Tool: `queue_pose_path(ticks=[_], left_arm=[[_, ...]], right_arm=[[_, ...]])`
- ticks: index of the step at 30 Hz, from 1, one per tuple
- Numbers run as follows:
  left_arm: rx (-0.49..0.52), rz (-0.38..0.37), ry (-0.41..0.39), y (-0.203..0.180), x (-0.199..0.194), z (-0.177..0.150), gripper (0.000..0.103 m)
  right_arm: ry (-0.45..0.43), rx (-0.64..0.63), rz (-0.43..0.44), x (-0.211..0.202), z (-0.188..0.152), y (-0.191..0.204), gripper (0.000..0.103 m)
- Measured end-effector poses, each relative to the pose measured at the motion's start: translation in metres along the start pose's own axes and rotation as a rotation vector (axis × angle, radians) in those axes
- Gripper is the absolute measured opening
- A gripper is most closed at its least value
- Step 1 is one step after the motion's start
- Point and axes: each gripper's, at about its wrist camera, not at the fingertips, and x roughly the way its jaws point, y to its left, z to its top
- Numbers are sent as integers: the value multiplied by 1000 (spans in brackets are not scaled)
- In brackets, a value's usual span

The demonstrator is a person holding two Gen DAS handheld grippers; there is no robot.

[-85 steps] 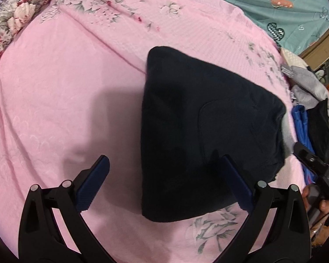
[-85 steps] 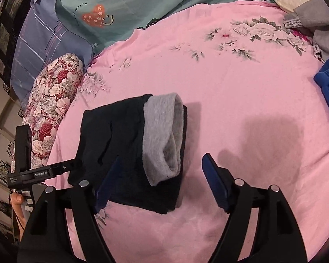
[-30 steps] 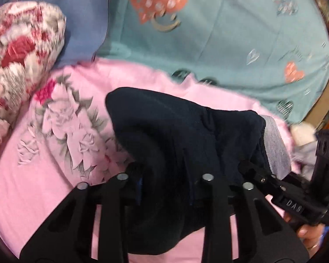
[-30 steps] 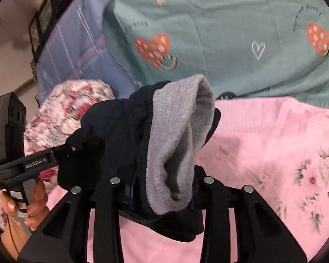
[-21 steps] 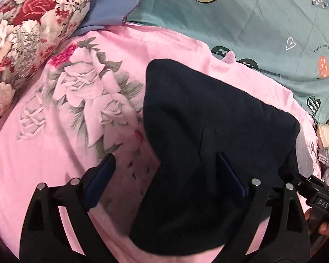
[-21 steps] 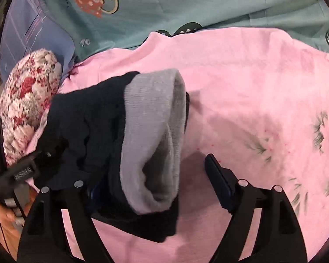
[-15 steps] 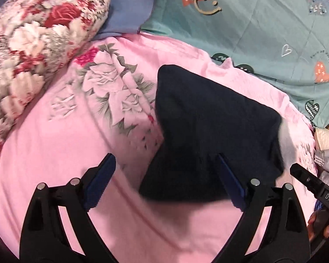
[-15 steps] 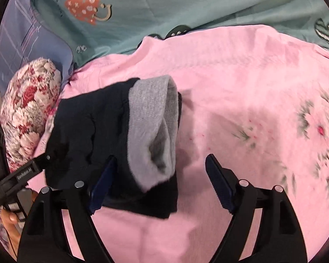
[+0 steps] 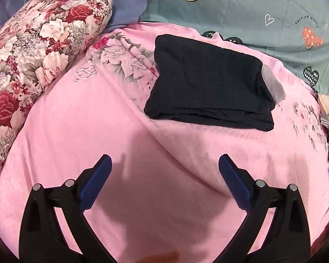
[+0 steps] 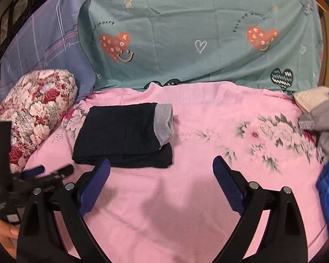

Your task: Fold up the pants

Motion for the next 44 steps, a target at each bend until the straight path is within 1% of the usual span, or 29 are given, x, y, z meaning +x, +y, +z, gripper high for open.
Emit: queue_pose_path(ticks=[1,3,5,6,8,10,11,14,17,19,22,25,28,34,36,40,44], left_arm=[[6,22,-17,-1,-2,-1,99],[27,110,-53,-6,-6,-3,99],[46,103,-70,-9,-10,-4,99],[54,96,-66,-10,-10,-4,99],[66,91,-52,-13,-7,-7,99],[87,128,-39,-17,-3,-10,99],[102,132,-31,-19,0,-12,99],[97,103,-8,-19,3,-13,99],[94,86,-15,-19,2,-14,99],[94,80,-31,-19,-1,-14,100],[86,65,-42,-18,-5,-14,101],[78,39,-24,-18,-3,-14,101],[80,27,-11,-20,-2,-16,101],[95,35,-39,-23,-5,-17,101],[93,32,-36,-23,-5,-16,101],[82,55,-27,-21,-2,-15,101],[72,55,-12,-19,1,-15,101]], right_arm=[[-9,26,10,-2,-9,-3,95],[5,57,15,3,-16,-3,95],[57,41,27,14,-21,-2,95],[62,21,25,17,-22,1,95],[37,-17,1,16,-23,4,95],[21,-26,-2,14,-24,5,95],[26,-24,8,15,-26,6,95],[51,1,37,19,-30,4,95],[56,24,55,18,-31,2,95],[49,27,39,17,-31,2,95],[52,39,44,17,-32,1,95],[64,47,50,17,-33,2,95],[53,36,32,16,-33,3,95],[45,37,23,15,-33,2,95],[45,37,18,16,-33,2,95],[52,47,18,18,-33,0,95],[55,46,17,19,-32,-1,95]])
